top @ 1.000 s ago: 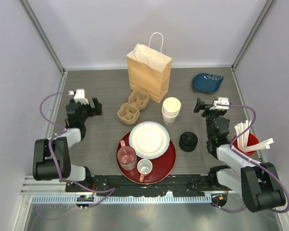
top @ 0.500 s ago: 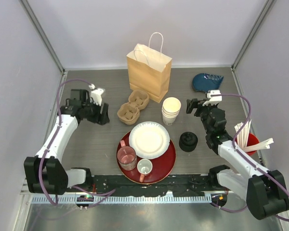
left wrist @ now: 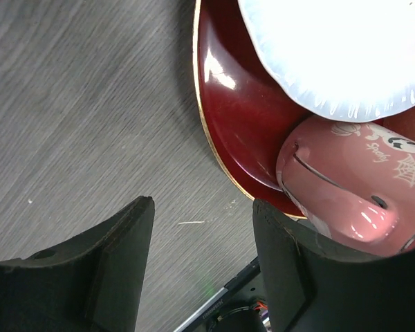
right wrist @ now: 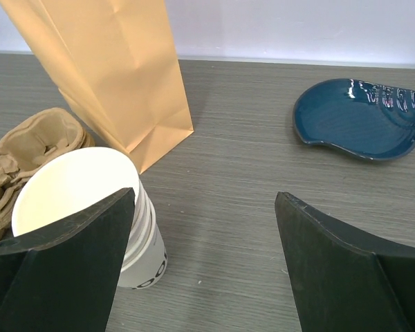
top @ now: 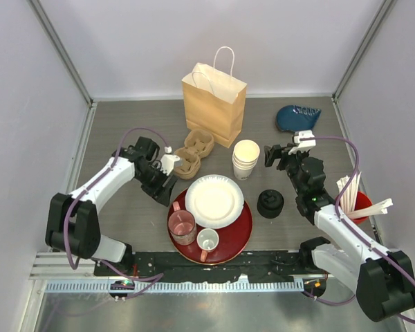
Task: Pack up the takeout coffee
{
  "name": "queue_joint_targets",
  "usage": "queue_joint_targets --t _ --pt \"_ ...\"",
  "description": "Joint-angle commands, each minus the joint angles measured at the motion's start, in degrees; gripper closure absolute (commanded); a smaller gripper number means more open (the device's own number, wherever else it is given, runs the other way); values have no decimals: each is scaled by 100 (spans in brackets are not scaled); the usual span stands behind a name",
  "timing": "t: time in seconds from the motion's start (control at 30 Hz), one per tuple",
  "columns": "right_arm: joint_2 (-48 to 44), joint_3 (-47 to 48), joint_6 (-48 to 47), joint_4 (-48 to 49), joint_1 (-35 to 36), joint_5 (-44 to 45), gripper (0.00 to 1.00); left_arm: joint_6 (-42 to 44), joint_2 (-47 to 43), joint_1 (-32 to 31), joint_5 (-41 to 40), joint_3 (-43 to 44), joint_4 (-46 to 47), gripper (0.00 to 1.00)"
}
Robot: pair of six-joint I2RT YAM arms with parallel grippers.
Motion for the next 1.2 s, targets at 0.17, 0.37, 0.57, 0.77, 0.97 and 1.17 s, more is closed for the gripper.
queue_joint_targets --t 0.17,0.37,0.57,0.77,0.97,1.17 --pt "-140 278 -269 -149 87 -23 12 -42 358 -717 -68 147 247 35" --pt "-272 251 -357 -176 87 30 12 28 999 -726 -454 358 353 41" --pt "-236 234 -418 -123 96 39 12 11 1272 -796 -490 446 581 44" --pt "-280 137 -418 -9 87 39 12 -51 1588 -972 -525 262 731 49" --pt "-342 111 -418 -9 87 48 12 -51 1712 -1104 -613 218 617 71" --pt "-403 111 -427 -9 96 92 12 212 1431 -1104 -849 -19 397 98"
